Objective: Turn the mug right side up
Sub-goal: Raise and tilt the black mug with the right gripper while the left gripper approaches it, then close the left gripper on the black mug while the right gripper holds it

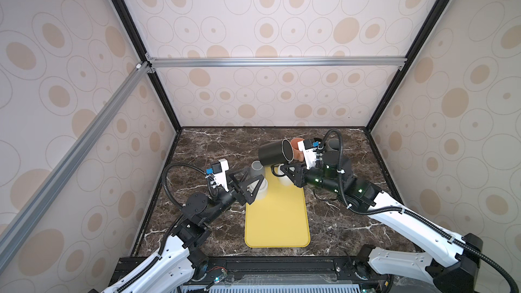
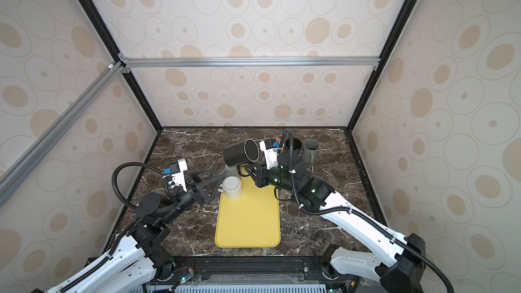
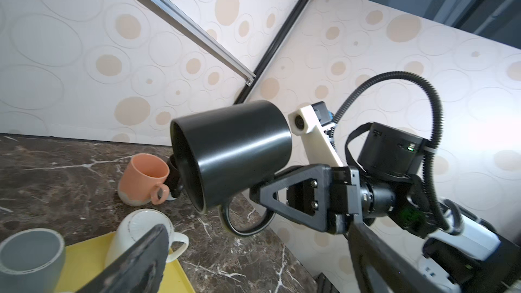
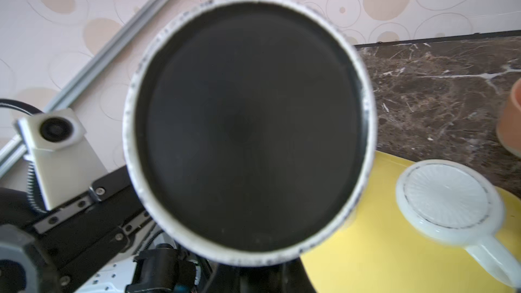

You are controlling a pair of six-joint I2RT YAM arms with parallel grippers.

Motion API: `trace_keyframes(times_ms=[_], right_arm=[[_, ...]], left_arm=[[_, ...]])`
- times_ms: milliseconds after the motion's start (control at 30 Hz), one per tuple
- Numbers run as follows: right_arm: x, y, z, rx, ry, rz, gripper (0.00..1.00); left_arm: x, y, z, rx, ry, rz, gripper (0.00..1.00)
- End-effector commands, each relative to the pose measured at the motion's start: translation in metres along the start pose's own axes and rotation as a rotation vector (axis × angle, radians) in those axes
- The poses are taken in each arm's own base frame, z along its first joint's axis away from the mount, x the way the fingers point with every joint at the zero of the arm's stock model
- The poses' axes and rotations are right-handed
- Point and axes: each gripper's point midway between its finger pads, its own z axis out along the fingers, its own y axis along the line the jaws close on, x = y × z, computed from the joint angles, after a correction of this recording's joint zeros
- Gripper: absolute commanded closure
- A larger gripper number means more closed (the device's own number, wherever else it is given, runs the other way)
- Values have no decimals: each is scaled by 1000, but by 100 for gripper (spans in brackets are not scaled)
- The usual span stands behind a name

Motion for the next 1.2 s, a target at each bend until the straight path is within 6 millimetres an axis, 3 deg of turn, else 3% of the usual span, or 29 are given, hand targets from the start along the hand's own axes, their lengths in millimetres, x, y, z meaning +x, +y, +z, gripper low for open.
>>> trace_keyframes(times_ms=[0,333,867,1167], right_arm=[[-66,67,-32,-267,-243,18,100],[-65,94,-34,-438,-211,52,100],[-44,100,-23,-497,-134,57,100],[-36,111,-13,-546,-99,50,100]], left_arm=[[-23,-39,-5,241,-70,-116,2],[-29,-47,3,326,-69,-171,10],[-32,-39,14,278,-68,-150,26],[-31,-35,19,277,-67,-162,42]])
